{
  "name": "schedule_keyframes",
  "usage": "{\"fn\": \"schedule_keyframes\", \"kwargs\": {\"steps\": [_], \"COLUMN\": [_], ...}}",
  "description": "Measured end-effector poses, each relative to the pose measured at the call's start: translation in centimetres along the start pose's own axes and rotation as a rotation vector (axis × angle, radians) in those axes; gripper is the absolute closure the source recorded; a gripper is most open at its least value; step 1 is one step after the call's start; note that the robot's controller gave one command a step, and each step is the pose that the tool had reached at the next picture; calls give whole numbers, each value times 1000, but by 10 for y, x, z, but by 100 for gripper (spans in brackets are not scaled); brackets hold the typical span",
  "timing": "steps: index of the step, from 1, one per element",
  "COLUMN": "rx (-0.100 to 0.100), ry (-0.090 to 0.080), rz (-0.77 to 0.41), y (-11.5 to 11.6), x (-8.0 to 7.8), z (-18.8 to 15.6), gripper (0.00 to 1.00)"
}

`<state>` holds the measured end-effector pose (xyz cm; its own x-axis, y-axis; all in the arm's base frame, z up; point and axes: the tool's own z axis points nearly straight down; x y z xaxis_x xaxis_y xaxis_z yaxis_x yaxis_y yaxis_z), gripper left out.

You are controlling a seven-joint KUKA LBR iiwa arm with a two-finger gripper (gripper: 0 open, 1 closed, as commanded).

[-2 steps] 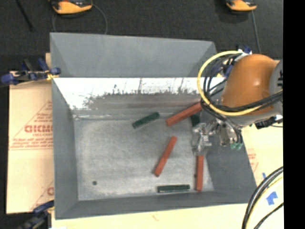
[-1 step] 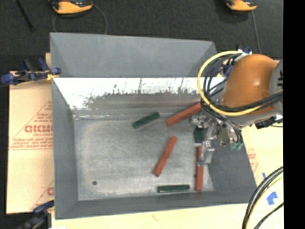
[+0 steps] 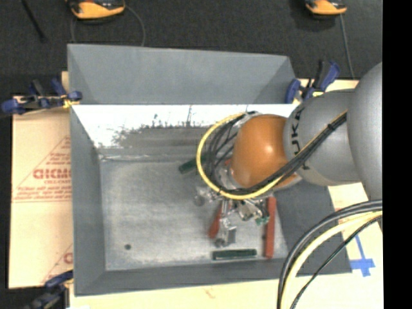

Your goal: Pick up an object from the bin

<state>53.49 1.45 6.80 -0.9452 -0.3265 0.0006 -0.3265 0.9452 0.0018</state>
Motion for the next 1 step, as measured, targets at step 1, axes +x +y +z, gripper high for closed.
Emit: {"fn": "schedule_keyframes", "kwargs": {"steps": [1], "rx": [3], "ry": [-5], "rz": [1], "y": [-2], "x": [-1], "z": [-3], "gripper": [100]}}
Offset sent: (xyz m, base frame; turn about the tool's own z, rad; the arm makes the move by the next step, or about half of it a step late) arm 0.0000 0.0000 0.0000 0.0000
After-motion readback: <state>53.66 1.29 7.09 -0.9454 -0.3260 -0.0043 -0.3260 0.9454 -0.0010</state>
